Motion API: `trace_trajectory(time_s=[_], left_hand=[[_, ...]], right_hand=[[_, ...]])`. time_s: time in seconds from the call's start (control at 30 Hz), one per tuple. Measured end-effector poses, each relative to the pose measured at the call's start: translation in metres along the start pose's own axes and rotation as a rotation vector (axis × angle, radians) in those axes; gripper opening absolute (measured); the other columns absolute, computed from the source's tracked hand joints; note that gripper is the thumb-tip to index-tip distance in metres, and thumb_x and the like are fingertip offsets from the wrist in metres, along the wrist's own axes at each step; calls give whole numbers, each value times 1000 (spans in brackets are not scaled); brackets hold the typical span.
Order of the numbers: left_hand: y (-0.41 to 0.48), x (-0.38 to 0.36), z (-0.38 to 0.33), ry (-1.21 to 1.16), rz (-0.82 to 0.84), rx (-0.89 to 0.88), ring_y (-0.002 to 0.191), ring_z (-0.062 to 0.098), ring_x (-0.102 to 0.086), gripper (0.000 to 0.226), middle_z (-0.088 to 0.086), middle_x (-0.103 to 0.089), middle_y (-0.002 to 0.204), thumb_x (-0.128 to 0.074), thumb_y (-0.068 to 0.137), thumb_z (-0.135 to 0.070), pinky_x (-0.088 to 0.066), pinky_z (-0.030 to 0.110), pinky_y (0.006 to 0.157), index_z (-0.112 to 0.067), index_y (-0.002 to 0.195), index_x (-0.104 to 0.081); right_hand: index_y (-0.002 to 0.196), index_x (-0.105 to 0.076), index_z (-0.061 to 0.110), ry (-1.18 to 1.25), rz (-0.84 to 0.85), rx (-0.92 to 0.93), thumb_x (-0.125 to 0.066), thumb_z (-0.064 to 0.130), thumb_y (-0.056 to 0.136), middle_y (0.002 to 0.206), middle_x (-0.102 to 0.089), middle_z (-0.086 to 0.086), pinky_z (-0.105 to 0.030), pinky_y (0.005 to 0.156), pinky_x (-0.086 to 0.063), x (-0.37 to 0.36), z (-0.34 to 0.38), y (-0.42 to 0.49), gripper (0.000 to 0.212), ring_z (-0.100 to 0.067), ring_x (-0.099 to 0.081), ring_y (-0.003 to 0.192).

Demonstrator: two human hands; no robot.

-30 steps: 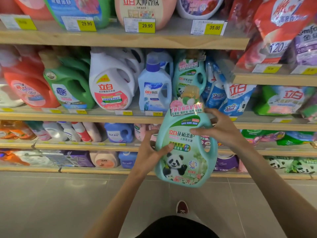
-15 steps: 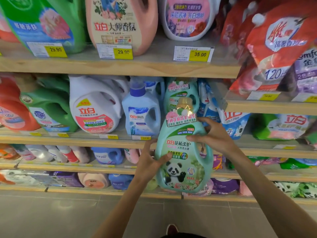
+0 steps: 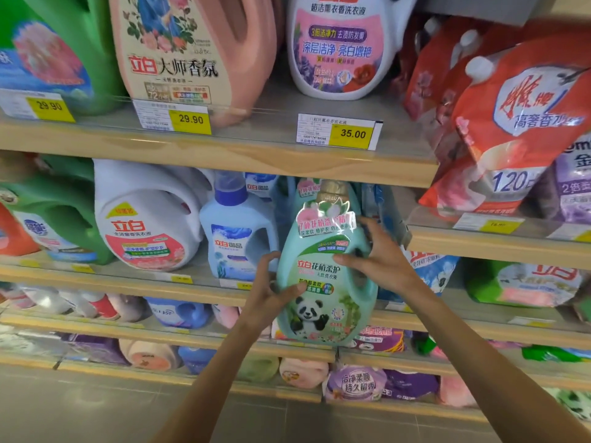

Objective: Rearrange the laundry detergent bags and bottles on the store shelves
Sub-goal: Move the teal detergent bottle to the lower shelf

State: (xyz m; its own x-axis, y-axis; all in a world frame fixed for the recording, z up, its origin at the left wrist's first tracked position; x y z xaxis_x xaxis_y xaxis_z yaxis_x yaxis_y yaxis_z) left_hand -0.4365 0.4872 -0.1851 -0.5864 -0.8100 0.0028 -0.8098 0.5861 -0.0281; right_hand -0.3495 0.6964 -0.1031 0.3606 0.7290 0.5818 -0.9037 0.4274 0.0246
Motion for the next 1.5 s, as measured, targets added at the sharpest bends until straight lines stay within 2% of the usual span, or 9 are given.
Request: trace_trajectory(time_s=[0.1,0.27,0.4,0.57,0.77,0.93,1.2,1.37,1.5], left_hand=[[17,0,0,-3,-16,-8,93,19,-73,61,13,-69,110,-77,85,-6,-62,34,72,-29,128,-42],[45,3,-1,34,6,-80,107,29,-70,67,16,-67,120,-78,83,1,-62,48,80,-25,132,-40],[63,2,-5,57,39,-132,106,21,-71,71,21,-62,125,-71,82,13,-62,35,75,-12,137,-33],[81,0,-4,115,53,-179,103,4,-70,74,6,-59,124,-69,83,17,-60,26,73,-4,140,-27],[92,6,15,231,46,-175,118,22,-65,82,4,-55,135,-82,79,-8,-60,52,86,-17,138,-26],[94,2,21,321,43,-160,118,21,-64,85,4,-56,133,-83,69,-32,-60,49,88,-29,132,-28],[102,-2,40,433,48,-128,118,22,-63,85,6,-59,128,-83,74,-2,-60,48,87,-30,131,-27],[110,-5,40,436,50,-103,118,14,-62,77,-9,-59,124,-78,78,3,-61,45,87,-39,124,-32],[112,-5,40,465,67,-83,120,16,-61,77,-12,-58,126,-78,81,-3,-60,46,89,-35,129,-27]], right_hand=[[143,-37,25,-14,-17,50,-82,31,78,115,-58,22,-19,92,-45,2,2,11,79,1,-58,104],[143,-28,31,-65,-40,145,-79,37,81,135,-54,8,-40,106,-44,4,-2,26,81,-14,-51,127],[146,-26,27,-107,-94,209,-80,34,79,142,-47,1,-45,109,-41,6,-1,35,86,-18,-44,133],[148,-25,25,-107,-150,257,-80,29,80,145,-41,-1,-44,113,-35,3,-4,42,87,-19,-35,136],[139,-19,44,-141,-144,260,-80,27,80,137,-36,-5,-46,110,-40,-8,-21,37,86,-22,-38,133],[140,-20,41,-159,-125,257,-81,26,80,138,-34,-5,-46,112,-38,-12,-37,37,87,-21,-37,135],[140,-19,41,-136,-82,208,-82,27,78,138,-36,-6,-46,114,-37,-22,-57,38,89,-16,-37,132],[140,-15,46,-144,-111,160,-82,26,78,141,-34,-7,-48,112,-39,-23,-54,50,93,-25,-40,136],[149,-13,34,-184,-87,139,-80,27,81,146,-33,-9,-45,110,-41,-25,-56,58,96,-27,-41,136]])
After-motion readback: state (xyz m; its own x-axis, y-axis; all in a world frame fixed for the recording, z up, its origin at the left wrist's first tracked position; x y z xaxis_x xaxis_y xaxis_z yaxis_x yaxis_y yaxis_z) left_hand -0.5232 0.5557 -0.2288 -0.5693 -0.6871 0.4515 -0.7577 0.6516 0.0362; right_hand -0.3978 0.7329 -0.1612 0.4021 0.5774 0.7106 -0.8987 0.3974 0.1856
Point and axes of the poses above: each hand's wrist, its own y-axis towards the middle knuckle, its own x-axis out of the back of the hand, z = x × y, the point moved 2 cm from there along y, towards the middle knuckle
